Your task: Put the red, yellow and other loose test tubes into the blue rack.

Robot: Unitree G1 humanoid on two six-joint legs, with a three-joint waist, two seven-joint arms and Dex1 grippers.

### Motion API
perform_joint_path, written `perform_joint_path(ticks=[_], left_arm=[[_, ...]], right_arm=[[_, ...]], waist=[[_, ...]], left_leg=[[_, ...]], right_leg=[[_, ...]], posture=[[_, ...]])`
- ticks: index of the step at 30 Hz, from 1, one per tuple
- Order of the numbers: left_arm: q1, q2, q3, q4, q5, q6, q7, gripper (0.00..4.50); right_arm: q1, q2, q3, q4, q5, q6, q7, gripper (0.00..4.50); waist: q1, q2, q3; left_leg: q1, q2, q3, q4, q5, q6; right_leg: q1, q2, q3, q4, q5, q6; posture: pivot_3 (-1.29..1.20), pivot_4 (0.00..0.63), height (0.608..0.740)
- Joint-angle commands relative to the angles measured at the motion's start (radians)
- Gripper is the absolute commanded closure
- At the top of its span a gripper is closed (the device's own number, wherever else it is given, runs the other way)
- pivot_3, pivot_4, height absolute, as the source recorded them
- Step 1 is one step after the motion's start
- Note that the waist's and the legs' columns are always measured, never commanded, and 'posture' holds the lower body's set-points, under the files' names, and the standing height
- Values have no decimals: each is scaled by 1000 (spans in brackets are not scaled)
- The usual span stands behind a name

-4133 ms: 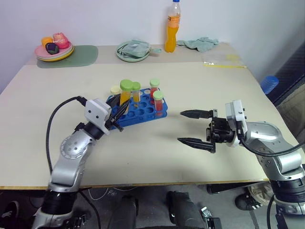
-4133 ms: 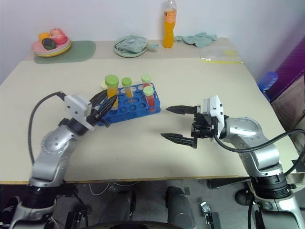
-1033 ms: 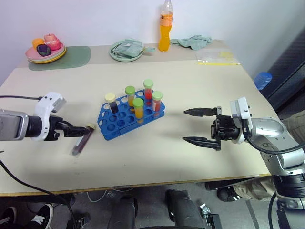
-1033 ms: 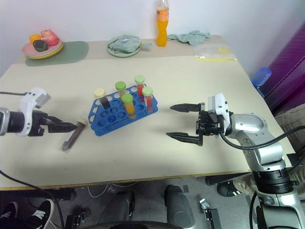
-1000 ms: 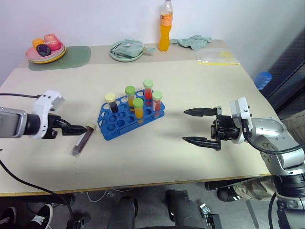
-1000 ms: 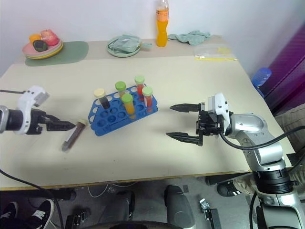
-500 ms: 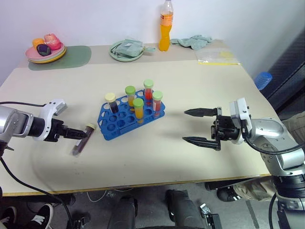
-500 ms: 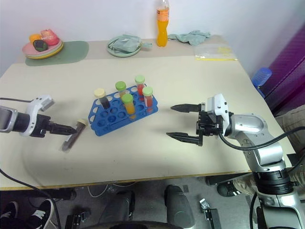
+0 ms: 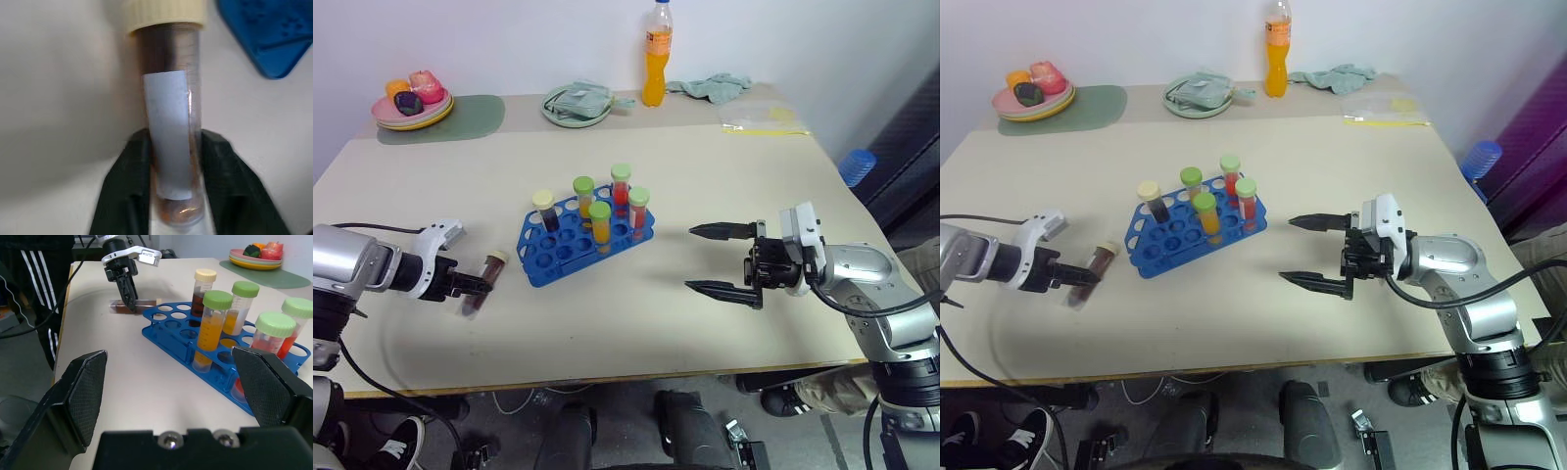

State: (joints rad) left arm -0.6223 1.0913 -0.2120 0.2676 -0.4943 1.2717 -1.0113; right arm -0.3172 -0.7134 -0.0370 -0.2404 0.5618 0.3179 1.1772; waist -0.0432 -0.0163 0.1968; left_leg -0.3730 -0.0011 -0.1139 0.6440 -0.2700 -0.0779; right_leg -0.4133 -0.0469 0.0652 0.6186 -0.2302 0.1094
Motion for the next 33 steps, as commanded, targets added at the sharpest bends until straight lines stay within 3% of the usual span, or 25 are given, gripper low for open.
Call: perform_joint_path(ticks=[1, 3, 5, 9, 12, 15, 19, 27, 33], left_arm=[[-12, -11, 71, 67, 49, -17, 75, 3724], [-13, -17, 128, 86, 64, -28, 132, 3724], [19, -42, 266, 48, 75, -82, 251, 3724], [113, -239, 612, -188, 42, -337, 476, 3724], [223, -357, 687, -399, 60, -499, 525, 3724], [348, -447, 685, -556, 88, -753, 489, 3724], [447, -562, 607, -643, 125, -942, 495, 3724], [489, -670, 382, -517, 379, -1357, 533, 3724], [470, -714, 270, -368, 487, -1539, 571, 3724]], right_arm=[[6, 0, -13, -43, 8, -10, -7, 0], [13, -3, -16, -48, 8, -12, -9, 0], [19, -8, -23, -47, 5, -15, -12, 0], [30, -16, -36, -44, 7, -19, -12, 0], [22, -15, -34, -31, 3, -24, -10, 0], [-1, -10, -27, -15, -5, -31, -9, 0], [-25, -7, -21, 5, -6, -28, -3, 0], [-21, -12, -29, -3, -6, -25, -11, 0], [-5, -20, -43, -23, -2, -21, -26, 0]], waist=[[0, 0, 0], [1, 0, 0], [0, 0, 0], [3, -1, 0], [10, -2, 0], [8, -2, 0], [11, -2, 0], [30, -2, -1], [29, -2, -1]], left_leg=[[0, 0, 0, 0, 0, 0], [0, 0, 0, 0, 0, 0], [0, 0, -1, 1, 0, 0], [-1, 0, -1, 1, 0, 0], [-2, 0, 0, 2, 0, 0], [-1, -1, 1, 1, 0, -1], [0, -1, 1, 1, 0, -1], [0, -1, 1, 3, 0, 0], [0, -1, 1, 3, 0, 0]], right_leg=[[0, 0, 0, 0, 0, 0], [0, 0, 0, 1, 0, 0], [0, 0, 0, 2, 0, 0], [0, -1, 0, 1, 1, -1], [0, -2, 0, -2, 4, -1], [1, -3, 0, -3, 4, -2], [2, -3, 0, -3, 3, -3], [4, -2, 0, -4, 3, -3], [4, -2, 0, -4, 3, -3]], posture=[[0, 150, 740], [0, 150, 740], [0, 150, 740], [0, 150, 740], [0, 150, 740], [0, 150, 740], [0, 150, 740], [0, 150, 740], [0, 150, 740]])
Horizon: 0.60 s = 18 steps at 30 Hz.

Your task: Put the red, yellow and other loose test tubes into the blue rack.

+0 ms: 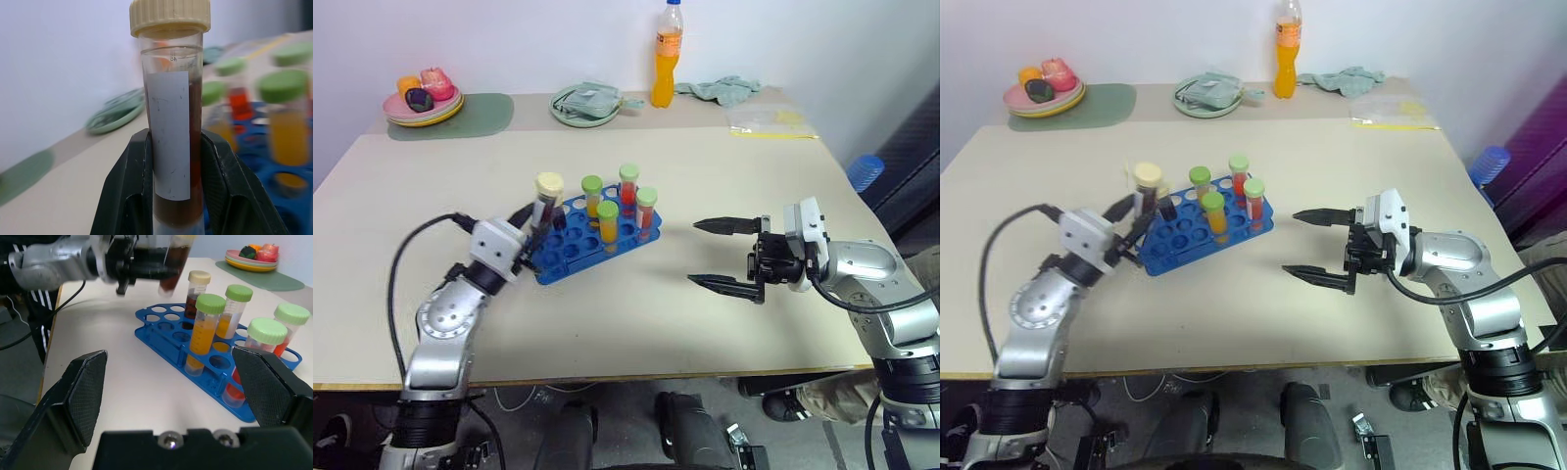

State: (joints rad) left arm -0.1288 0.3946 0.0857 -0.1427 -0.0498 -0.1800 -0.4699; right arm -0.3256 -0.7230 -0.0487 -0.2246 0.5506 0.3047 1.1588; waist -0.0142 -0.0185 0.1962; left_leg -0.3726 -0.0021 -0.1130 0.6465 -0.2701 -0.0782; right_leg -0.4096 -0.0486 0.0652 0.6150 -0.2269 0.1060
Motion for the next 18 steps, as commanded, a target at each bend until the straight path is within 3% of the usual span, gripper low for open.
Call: perform_joint_path(ticks=[1, 18], left_arm=[[-29, -30, -39, 64, 44, -101, 33, 3724], [25, -113, -127, 150, 0, -160, 7, 3724]], right_arm=[[7, -12, -33, -44, 10, -6, -11, 0], [26, -21, -50, -64, 8, -10, -34, 0]], waist=[[0, 0, 0], [0, 1, -1]], left_leg=[[0, 0, 0, 0, 0, 0], [1, 0, 0, 0, 0, 0]], right_leg=[[0, 0, 0, 0, 0, 0], [1, 0, 0, 0, 0, 0]], posture=[[0, 150, 740], [0, 150, 740]])
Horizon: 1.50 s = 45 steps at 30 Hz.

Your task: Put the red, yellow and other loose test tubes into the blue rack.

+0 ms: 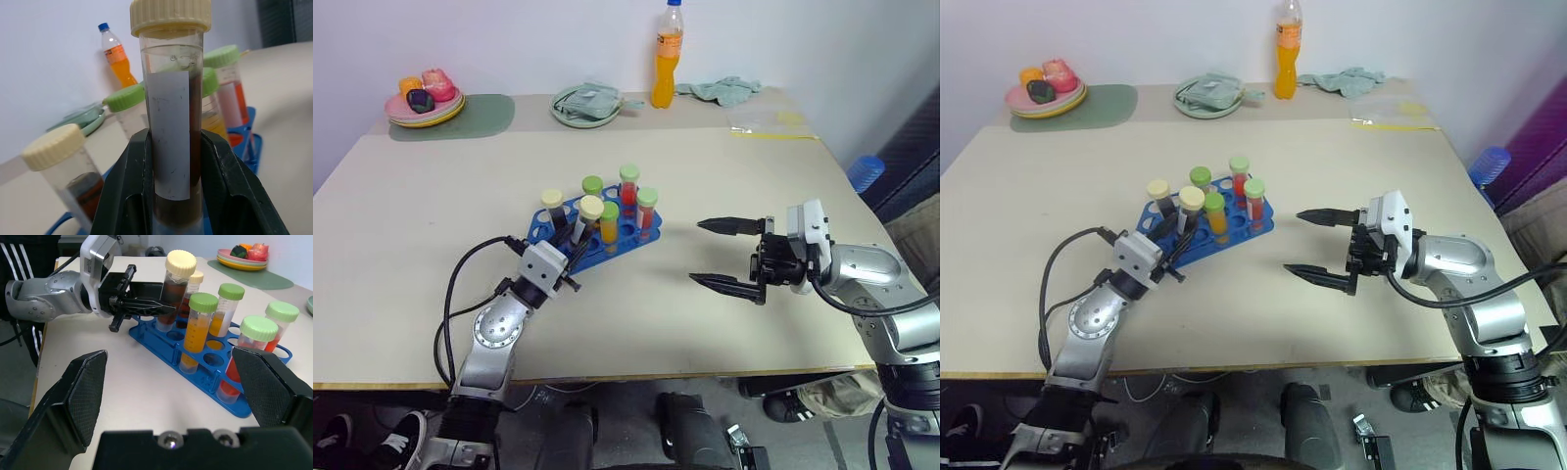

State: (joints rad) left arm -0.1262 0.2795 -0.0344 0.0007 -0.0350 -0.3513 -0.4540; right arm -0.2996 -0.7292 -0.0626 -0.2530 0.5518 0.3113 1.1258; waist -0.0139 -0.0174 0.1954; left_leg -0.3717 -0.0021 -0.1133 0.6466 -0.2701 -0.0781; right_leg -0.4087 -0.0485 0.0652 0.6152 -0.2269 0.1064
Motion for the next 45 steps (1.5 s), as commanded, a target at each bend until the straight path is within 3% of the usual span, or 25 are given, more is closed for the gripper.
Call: perform_joint_path(ticks=[1, 11, 24, 33, 40, 45], left_arm=[[27, -1, -3, 10, -26, 14, -9, 3724], [23, 20, 51, 19, -12, -28, 56, 3724], [33, -17, 18, 10, -123, 68, -11, 3724], [49, -40, 54, -22, -313, 243, -87, 3724], [83, 37, 134, -96, -347, 224, -137, 104], [160, 149, 206, -221, -467, 322, -224, 42]], right_arm=[[1, -14, -35, -37, 7, -17, -3, 0], [-7, -10, -32, -31, 9, -16, -4, 0], [-6, -7, -27, -58, 18, -3, -9, 0], [-6, -8, -30, -57, 15, -4, -16, 0], [-8, -6, -23, -33, 5, -19, -5, 0], [-6, -8, -18, -12, 3, -25, 13, 0]], waist=[[0, 1, 0], [0, 1, -1], [-2, 2, -1], [0, 2, -2], [-4, 2, -1], [-6, 3, -1]], left_leg=[[0, 0, 0, 0, 0, 0], [0, 0, 0, 0, 0, 0], [0, 0, 0, 0, 0, 0], [0, 0, 0, 0, 0, 0], [0, 0, 0, 0, 0, 0], [-1, 1, -1, -1, 0, 0]], right_leg=[[0, 0, 0, 0, 0, 0], [0, 0, 0, 0, 0, 0], [0, 0, 0, 0, 0, 0], [0, 0, 0, 0, -1, 1], [-1, 1, 0, 0, -1, 1], [-1, 1, 0, -1, -1, 1]], posture=[[0, 150, 740], [0, 150, 740], [0, 150, 740], [0, 150, 740], [0, 150, 740], [0, 150, 740]])
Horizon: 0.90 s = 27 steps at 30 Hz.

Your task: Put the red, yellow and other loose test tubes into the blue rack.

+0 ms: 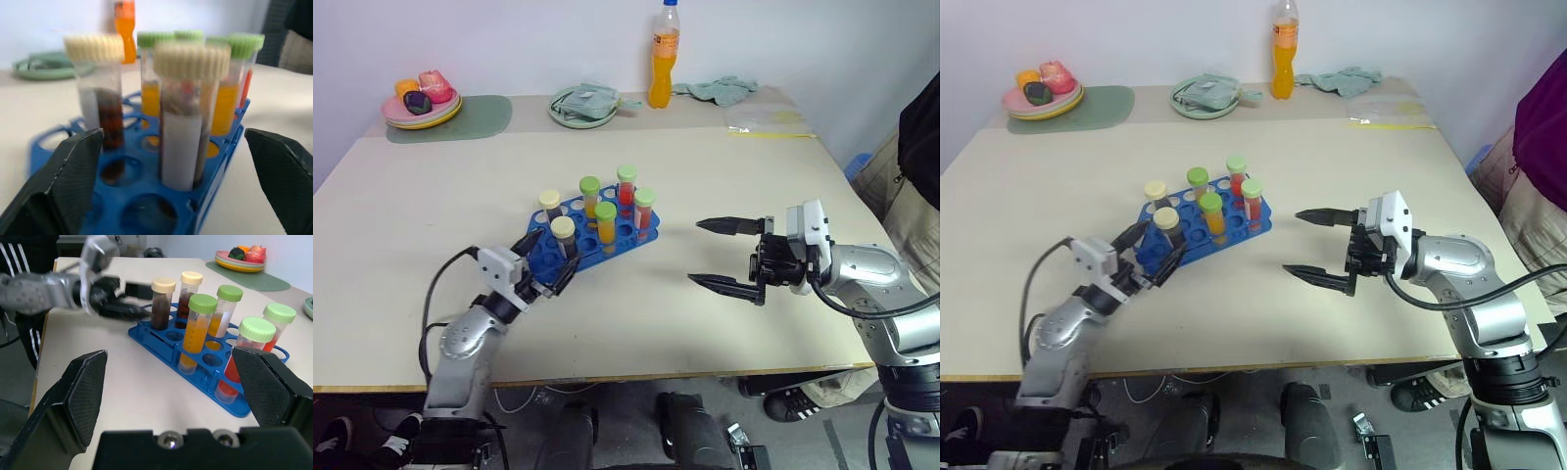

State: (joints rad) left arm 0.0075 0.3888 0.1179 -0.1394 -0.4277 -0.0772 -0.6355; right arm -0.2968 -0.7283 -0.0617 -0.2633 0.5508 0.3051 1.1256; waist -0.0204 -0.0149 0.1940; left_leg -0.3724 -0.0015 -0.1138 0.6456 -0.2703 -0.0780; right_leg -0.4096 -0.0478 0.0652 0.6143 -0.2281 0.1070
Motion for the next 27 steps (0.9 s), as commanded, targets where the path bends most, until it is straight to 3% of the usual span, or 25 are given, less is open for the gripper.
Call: perform_joint_path(ticks=[1, 4, 6, 14, 19, 27], left_arm=[[41, 69, 67, -99, -105, 79, -69, 42], [104, 224, 124, -116, -298, 333, -206, 42], [117, 304, 166, -114, -358, 408, -266, 42], [63, 433, 269, -85, -329, 341, -463, 42], [-57, 451, 251, 91, -236, 212, -560, 42], [-125, 403, 204, 142, -182, 157, -585, 42]], right_arm=[[-3, -13, -21, 3, 7, -17, 22, 0], [52, -24, -19, 22, -3, -35, 57, 0], [81, -27, -24, 40, -11, -52, 71, 0], [90, -31, -56, 174, -86, -180, 73, 0], [49, -4, -70, 278, -150, -280, 15, 0], [52, -8, -75, 304, -179, -341, -15, 0]], waist=[[1, 0, 0], [3, 0, 0], [1, 0, 1], [0, 1, 2], [0, 2, 2], [0, 1, 2]], left_leg=[[0, 0, 0, 0, 0, 0], [0, 0, 0, 0, 0, 0], [-1, 0, 0, 0, 0, 0], [-2, 0, 1, -1, -1, 0], [-2, 0, 2, -1, -1, 1], [-2, 1, 2, -2, -1, 1]], right_leg=[[0, 0, 0, 0, 0, 0], [0, 0, 0, 0, -2, 2], [-1, 0, 0, 0, -2, 2], [-3, -1, 0, -1, -2, 2], [-4, 0, 0, -1, -2, 2], [-3, 0, 0, -1, 0, -1]], posture=[[0, 150, 740], [0, 150, 740], [0, 150, 740], [0, 150, 740], [0, 150, 740], [0, 150, 740]])
